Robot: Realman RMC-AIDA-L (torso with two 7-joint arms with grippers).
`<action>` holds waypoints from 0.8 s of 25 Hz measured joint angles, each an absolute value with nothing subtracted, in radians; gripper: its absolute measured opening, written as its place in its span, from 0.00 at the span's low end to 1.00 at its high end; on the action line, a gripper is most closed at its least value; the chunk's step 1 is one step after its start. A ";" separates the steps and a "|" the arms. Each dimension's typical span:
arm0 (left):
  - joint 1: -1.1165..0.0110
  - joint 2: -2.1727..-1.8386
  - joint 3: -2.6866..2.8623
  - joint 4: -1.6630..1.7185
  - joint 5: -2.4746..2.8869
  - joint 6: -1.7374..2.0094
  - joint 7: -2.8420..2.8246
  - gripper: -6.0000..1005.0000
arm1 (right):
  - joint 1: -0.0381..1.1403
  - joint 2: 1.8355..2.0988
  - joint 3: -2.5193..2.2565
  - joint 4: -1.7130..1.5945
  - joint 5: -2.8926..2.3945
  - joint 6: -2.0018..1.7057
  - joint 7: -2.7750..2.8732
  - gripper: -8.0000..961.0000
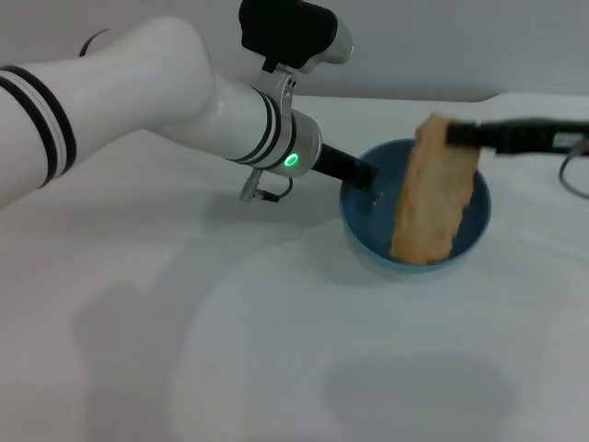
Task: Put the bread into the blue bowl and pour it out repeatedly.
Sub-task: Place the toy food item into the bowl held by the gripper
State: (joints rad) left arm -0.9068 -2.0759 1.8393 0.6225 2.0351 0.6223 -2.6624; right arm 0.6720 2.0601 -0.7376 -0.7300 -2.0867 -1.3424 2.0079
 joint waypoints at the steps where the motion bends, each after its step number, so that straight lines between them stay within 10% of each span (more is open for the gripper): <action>1: -0.906 -2.076 1.839 0.621 2.028 0.622 -2.662 0.00 | 0.674 2.059 -0.758 -0.726 -2.098 -1.339 2.010 0.11; 10: -0.891 -2.076 1.841 0.618 2.009 0.615 -2.662 0.00 | 0.652 2.063 -0.784 -0.727 -2.109 -1.315 2.015 0.14; 20: -0.875 -2.074 1.852 0.613 2.008 0.583 -2.661 0.00 | 0.572 2.061 -0.783 -0.824 -2.005 -1.343 2.015 0.53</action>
